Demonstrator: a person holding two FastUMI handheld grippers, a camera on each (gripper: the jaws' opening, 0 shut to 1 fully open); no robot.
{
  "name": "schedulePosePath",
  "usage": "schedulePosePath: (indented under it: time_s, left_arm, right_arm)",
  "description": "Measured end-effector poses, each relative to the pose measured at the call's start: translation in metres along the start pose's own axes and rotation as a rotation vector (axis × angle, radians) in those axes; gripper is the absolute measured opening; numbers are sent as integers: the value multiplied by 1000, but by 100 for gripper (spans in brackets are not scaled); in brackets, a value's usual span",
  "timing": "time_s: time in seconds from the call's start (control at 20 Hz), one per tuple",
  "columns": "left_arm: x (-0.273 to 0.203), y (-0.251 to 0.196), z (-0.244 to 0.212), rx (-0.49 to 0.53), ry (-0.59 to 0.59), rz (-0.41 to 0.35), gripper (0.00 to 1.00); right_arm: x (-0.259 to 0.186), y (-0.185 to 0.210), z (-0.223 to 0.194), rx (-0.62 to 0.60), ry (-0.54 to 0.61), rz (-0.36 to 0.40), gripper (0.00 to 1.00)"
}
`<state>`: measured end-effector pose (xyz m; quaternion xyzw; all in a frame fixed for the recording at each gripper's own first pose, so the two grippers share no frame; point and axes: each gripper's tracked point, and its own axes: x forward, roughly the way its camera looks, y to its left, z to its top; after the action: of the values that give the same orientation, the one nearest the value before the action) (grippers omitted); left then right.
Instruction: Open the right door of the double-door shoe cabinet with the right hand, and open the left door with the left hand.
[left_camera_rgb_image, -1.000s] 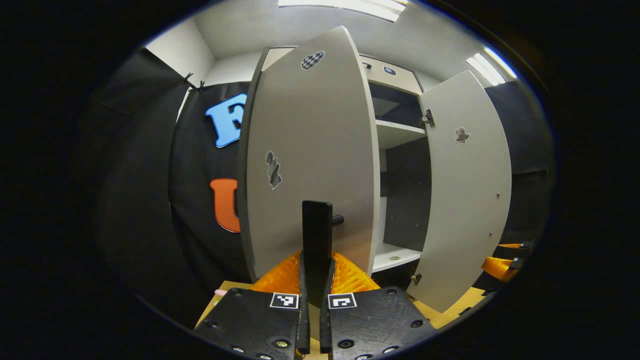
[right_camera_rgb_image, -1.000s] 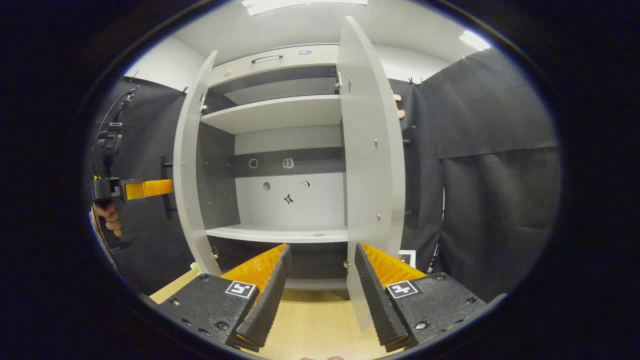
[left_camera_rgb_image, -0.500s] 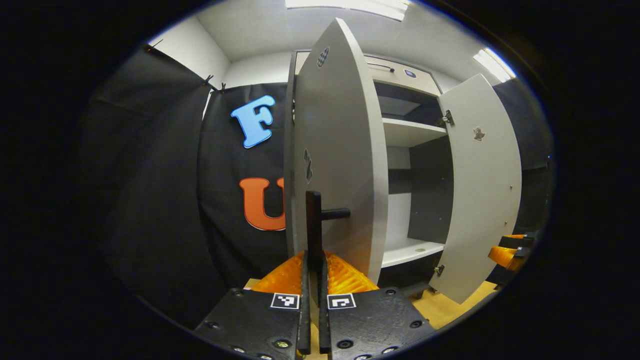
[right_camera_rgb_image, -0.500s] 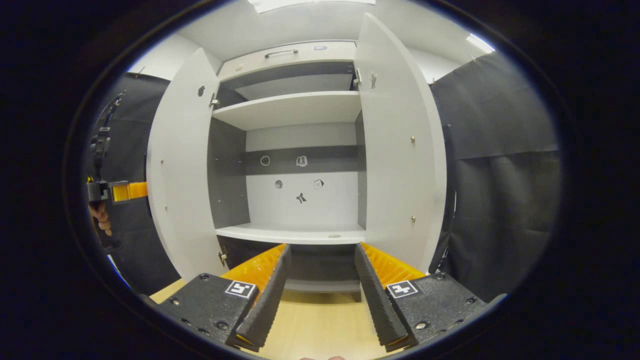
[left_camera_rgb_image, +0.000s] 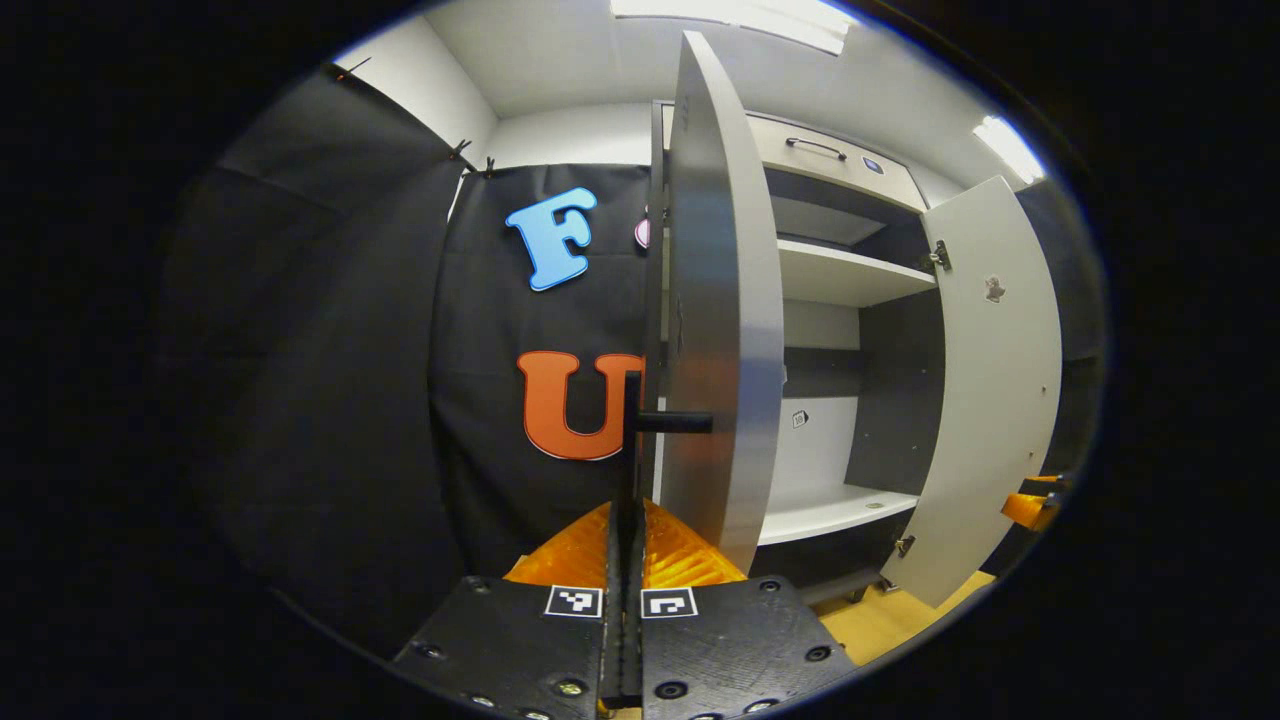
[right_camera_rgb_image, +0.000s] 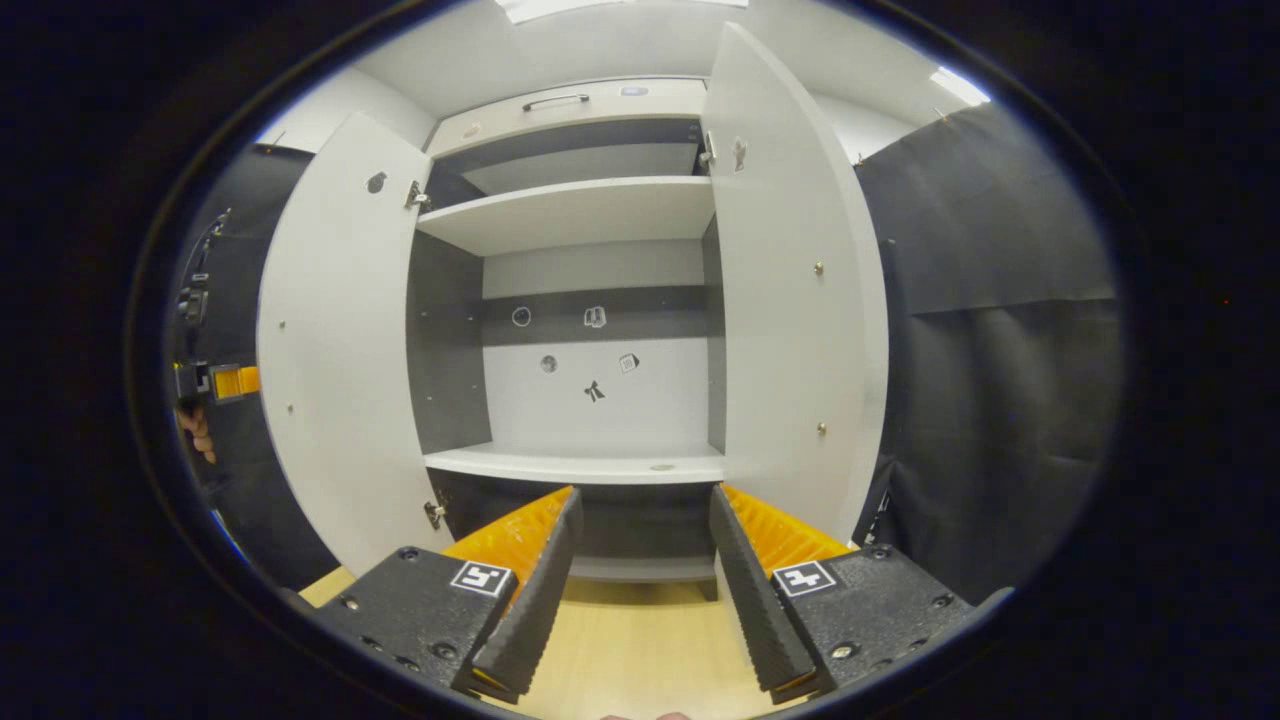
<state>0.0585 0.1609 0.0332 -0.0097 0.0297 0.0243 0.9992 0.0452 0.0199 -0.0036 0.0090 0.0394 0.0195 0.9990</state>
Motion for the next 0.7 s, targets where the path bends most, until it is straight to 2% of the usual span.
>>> schedulePosePath:
  time_s: [0.15,0.25,0.35,0.5,0.55,0.65,0.7]
  left_arm:
    - [0,0,0,12,-9,1,0]
    - [-7,2,-1,25,-1,31,0]
    - [-30,0,1,45,-50,67,1]
    - [-68,-30,2,46,-148,42,0]
    - [-71,-41,-3,40,-149,36,0]
    - [-67,-82,-26,28,-112,-22,0]
    - [-61,-100,-36,20,-99,-42,13]
  right_arm:
    - [1,2,-2,-3,2,2,80]
    - [1,1,-4,-6,2,-4,80]
    - [-3,-2,-5,2,-35,-14,81]
    - [-10,-11,-11,26,-77,-25,80]
    - [-10,-13,-9,34,-88,-28,80]
    - [-9,-16,-6,34,-97,-27,81]
    - [-9,-16,-5,29,-97,-22,80]
